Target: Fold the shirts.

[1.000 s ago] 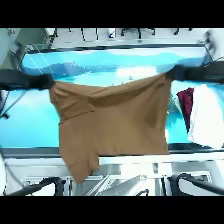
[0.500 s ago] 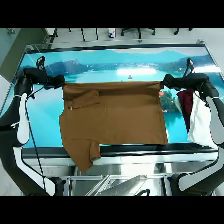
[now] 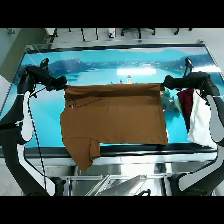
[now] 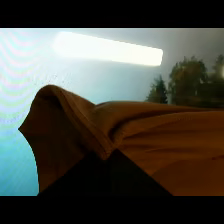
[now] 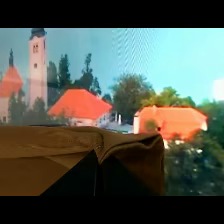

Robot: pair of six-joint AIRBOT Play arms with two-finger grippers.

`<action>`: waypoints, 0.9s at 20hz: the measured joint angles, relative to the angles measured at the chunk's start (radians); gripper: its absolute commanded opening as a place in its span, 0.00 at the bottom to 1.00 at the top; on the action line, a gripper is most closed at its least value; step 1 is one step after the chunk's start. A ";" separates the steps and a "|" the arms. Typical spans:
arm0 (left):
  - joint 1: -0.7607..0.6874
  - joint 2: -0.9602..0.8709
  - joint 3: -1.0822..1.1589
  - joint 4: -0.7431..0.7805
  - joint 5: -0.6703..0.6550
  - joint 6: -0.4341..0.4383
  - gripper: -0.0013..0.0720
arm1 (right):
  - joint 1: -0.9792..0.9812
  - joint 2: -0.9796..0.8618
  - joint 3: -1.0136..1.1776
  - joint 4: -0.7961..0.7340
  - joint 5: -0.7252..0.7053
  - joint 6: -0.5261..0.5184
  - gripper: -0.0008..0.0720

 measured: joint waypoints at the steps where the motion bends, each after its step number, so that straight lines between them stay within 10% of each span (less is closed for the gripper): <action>1: 0.000 0.000 -0.012 0.000 0.010 0.000 0.03 | 0.004 -0.001 -0.007 -0.013 -0.009 -0.002 0.04; 18: -0.003 0.000 -0.127 0.070 0.007 -0.002 0.03 | 0.029 -0.075 -0.029 -0.101 0.003 0.027 0.04</action>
